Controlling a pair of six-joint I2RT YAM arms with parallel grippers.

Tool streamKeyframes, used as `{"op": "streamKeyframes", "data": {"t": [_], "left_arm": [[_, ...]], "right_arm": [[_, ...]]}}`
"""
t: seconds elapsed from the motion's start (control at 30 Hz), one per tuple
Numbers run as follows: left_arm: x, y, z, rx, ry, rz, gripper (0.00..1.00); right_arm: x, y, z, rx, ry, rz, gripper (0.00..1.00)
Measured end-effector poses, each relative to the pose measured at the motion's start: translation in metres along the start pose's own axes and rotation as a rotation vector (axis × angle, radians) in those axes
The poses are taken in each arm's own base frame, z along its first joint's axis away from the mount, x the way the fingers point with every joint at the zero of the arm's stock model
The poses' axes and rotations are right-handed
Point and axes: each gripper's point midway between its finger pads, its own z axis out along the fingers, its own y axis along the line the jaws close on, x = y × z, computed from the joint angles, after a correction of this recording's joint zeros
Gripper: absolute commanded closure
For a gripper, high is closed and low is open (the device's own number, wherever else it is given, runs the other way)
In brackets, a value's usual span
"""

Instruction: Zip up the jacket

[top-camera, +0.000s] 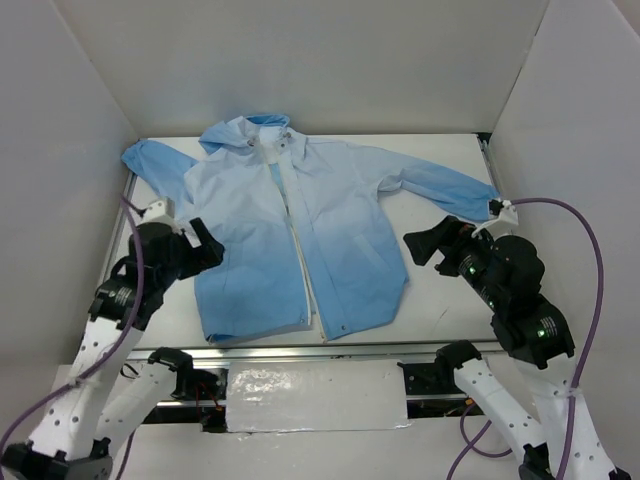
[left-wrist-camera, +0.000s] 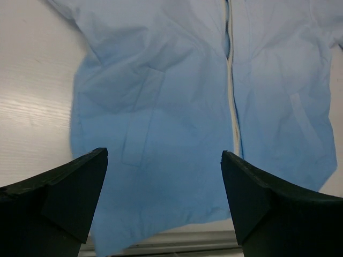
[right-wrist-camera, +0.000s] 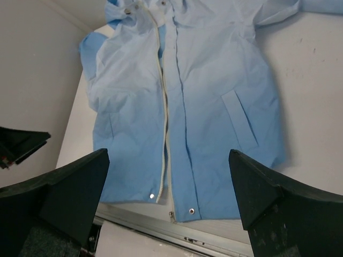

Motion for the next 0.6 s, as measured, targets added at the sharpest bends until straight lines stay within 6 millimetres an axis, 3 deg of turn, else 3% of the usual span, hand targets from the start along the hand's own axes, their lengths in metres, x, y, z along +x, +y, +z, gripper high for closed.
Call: {"op": "streamKeyframes", "data": {"t": [0.07,0.2,0.37,0.47,0.6], "left_arm": [[0.024,-0.023,0.009,0.048,0.081,0.021,0.01],[0.104,-0.078,0.01,0.171,0.27,0.136,0.01],[0.189,-0.109,0.017,0.108,0.417,0.312,0.03],[0.217,-0.118,0.034,0.034,0.434,0.378,0.09],[0.226,-0.111,0.048,-0.026,0.42,0.416,0.16]], "right_arm": [[0.008,0.001,0.005,-0.012,0.036,0.001,0.0],[0.02,0.004,0.015,-0.031,0.109,0.004,0.0],[0.035,0.003,0.018,-0.049,0.163,0.008,0.0],[0.039,0.005,0.016,-0.063,0.171,0.008,0.0],[0.038,0.008,0.012,-0.082,0.163,0.003,0.0]]}}
